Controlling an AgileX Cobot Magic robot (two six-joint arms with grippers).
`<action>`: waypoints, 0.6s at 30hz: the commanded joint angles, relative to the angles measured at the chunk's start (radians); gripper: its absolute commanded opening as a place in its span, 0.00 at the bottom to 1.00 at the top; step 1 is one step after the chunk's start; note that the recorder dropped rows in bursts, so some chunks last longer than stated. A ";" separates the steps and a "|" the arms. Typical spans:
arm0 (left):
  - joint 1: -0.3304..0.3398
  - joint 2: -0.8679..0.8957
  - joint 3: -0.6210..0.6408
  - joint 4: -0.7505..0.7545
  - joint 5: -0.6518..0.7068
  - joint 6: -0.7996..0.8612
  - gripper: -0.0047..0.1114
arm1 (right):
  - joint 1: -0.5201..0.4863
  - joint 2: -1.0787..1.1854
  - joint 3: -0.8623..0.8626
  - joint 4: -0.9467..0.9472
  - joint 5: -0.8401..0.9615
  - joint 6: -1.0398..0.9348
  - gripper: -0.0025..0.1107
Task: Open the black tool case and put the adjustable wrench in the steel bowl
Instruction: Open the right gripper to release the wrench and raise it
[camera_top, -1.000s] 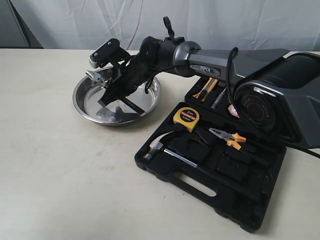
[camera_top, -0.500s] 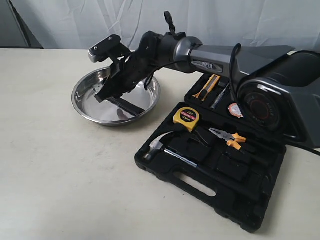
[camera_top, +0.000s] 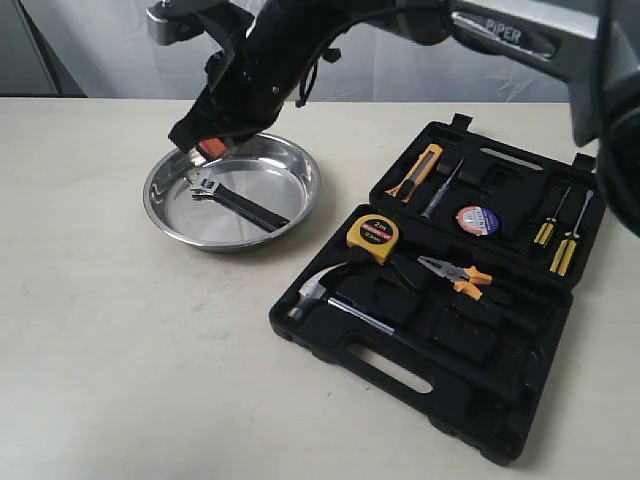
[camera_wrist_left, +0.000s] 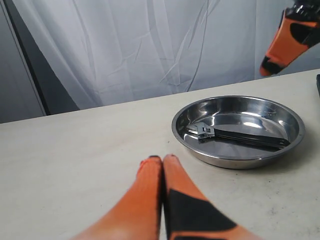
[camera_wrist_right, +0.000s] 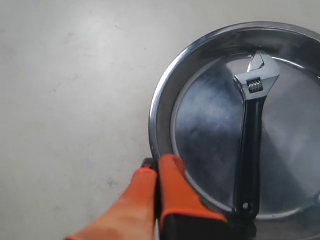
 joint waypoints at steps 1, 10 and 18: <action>-0.004 0.004 -0.002 -0.002 -0.006 0.000 0.04 | 0.071 -0.122 -0.006 -0.124 0.063 0.098 0.01; -0.004 0.004 -0.002 -0.002 -0.006 0.000 0.04 | 0.278 -0.349 -0.006 -0.453 0.200 0.297 0.01; -0.004 0.004 -0.002 -0.002 -0.006 0.000 0.04 | 0.299 -0.551 0.216 -0.504 0.186 0.378 0.01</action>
